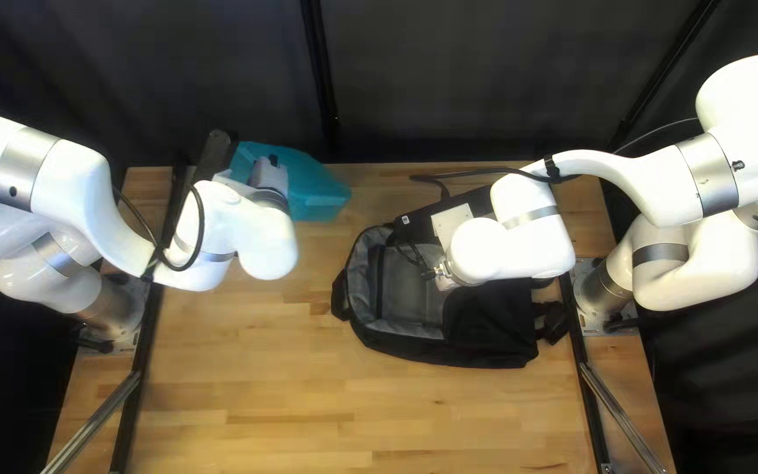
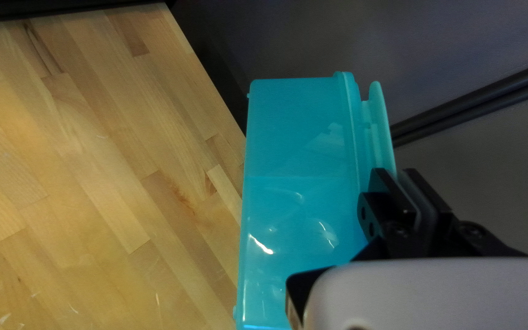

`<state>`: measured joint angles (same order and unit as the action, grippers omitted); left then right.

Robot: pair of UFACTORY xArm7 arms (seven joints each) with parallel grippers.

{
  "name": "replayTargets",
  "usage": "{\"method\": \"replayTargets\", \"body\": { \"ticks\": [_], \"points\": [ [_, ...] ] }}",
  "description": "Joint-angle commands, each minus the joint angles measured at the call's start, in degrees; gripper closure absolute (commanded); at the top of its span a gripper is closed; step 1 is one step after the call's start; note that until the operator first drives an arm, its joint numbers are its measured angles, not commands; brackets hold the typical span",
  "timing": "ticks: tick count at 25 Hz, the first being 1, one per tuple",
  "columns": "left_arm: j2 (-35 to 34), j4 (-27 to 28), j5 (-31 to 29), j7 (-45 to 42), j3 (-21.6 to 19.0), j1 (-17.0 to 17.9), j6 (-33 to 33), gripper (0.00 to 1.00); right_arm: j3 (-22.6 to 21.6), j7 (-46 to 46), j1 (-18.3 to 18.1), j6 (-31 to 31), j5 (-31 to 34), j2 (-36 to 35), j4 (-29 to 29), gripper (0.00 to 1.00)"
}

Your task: Remove a lunch box from a kids backpack

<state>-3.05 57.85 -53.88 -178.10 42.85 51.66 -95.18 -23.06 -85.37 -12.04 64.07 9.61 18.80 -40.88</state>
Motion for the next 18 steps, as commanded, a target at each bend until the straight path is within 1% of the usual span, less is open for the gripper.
{"method": "replayTargets", "body": {
  "ticks": [1, 8, 15, 16, 17, 18],
  "points": [
    [1.45, 0.85, 1.92, 0.18, -0.01, 0.17, 0.86, 1.0, 0.0, 0.0, 0.0, 0.0, 0.0, 0.0, 0.0, 1.0],
    [7.61, 2.19, 5.63, 1.34, -0.1, -0.07, 4.63, 1.0, 0.0, 0.0, 0.0, 0.0, 0.0, 0.0, 0.0, 1.0],
    [9.29, 1.92, 7.49, 0.48, -0.5, 0.05, 5.82, 1.0, 0.0, 0.0, 0.0, 0.0, 0.0, 0.0, 0.0, 1.0],
    [9.02, 1.66, 7.84, 0.05, -0.72, 0.35, 5.3, 0.7, 0.0, 0.0, 0.0, 0.0, 0.0, 0.0, 0.0, 1.0],
    [8.9, 1.57, 7.95, -0.08, -0.8, 0.45, 5.11, 0.17, 0.0, 0.0, 0.0, 0.0, 0.0, 0.0, 0.0, 1.0],
    [10.46, 1.12, 10.28, 1.04, 16.27, 17.5, 5.87, 0.0, 0.0, 0.0, 0.0, 0.0, 0.0, 0.0, 0.0, 1.0]
  ]
}}
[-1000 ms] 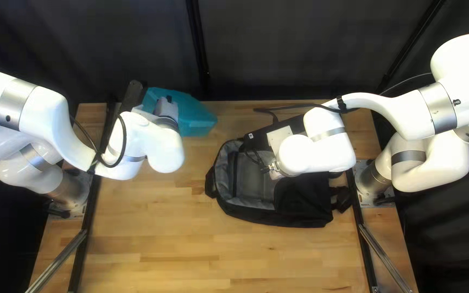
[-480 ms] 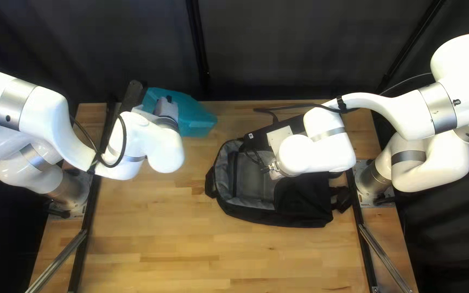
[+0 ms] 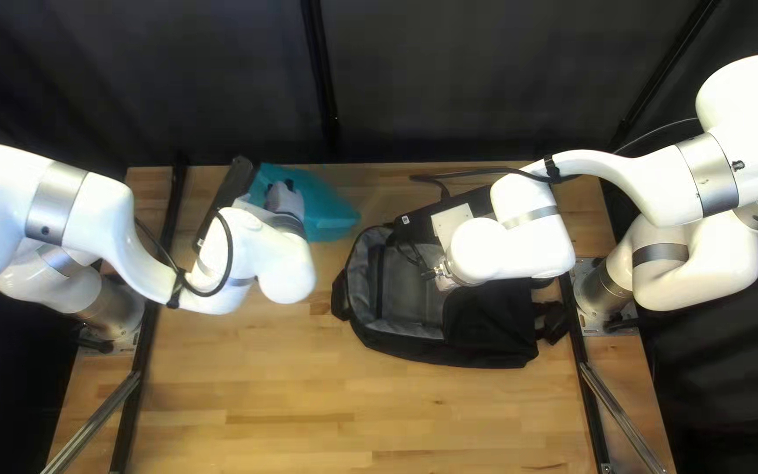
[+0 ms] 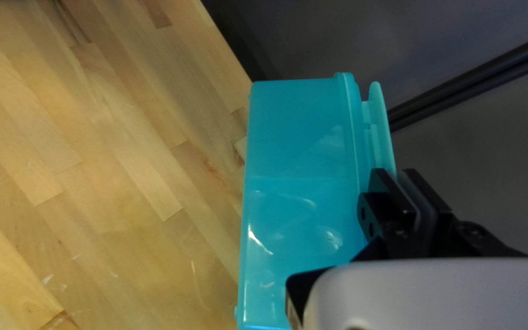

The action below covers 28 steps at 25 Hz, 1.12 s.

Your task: Remove a lunch box from a kids backpack

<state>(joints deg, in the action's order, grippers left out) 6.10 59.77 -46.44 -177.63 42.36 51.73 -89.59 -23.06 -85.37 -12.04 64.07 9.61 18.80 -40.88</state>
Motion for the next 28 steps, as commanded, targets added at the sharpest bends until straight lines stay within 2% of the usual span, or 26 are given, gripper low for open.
{"method": "replayTargets", "body": {
  "ticks": [1, 2, 3, 4, 7, 9, 13, 19, 26, 28],
  "points": [
    [1.31, -0.8, 2.84, 0.57, 16.76, 17.43, 0.28, 0.0, 0.0, 0.0, 0.0, 0.0, 0.0, 0.0, 0.0, 1.0],
    [1.31, -0.8, 2.84, 0.57, 16.76, 17.43, 0.28, 0.0, 0.0, 0.0, 0.0, 0.0, 0.0, 0.0, 0.0, 1.0],
    [-1.32, 0.21, 3.19, -0.36, -0.86, 2.65, -3.81, 0.0, 0.0, 0.0, 0.0, 0.0, 0.0, 0.0, 0.0, 1.0],
    [-1.47, 0.29, 3.88, -0.25, 0.19, 4.16, -4.27, 0.0, 0.0, 0.0, 0.0, 0.0, 0.0, 0.0, 0.0, 1.0],
    [-1.06, -0.09, 7.41, 0.39, 10.2, 14.92, -4.49, 0.0, 0.0, 0.0, 0.0, 0.0, 0.0, 0.0, 0.0, 1.0],
    [-0.9, -0.59, 8.72, 0.39, 12.56, 17.31, -4.07, 0.0, 0.0, 0.0, 0.0, 0.0, 0.0, 0.0, 0.0, 1.0],
    [-0.66, -0.38, 10.9, 1.02, 11.69, 16.5, -3.63, 0.0, 0.0, 0.0, 0.0, 0.0, 0.0, 0.0, 0.0, 1.0],
    [-4.89, 2.85, 9.53, 4.3, 13.06, 15.75, -6.45, 0.0, 0.0, 0.0, 0.0, 0.0, 0.0, 0.0, 0.0, 1.0],
    [-13.08, 11.75, 7.35, 9.43, 14.58, 13.81, -13.34, 0.0, 0.0, 0.0, 0.0, 0.0, 0.0, 0.0, 0.0, 1.0],
    [-13.77, 16.76, 8.04, 12.59, 15.43, 13.3, -15.63, 0.0, 0.0, 0.0, 0.0, 0.0, 0.0, 0.0, 0.0, 1.0]
  ]
}}
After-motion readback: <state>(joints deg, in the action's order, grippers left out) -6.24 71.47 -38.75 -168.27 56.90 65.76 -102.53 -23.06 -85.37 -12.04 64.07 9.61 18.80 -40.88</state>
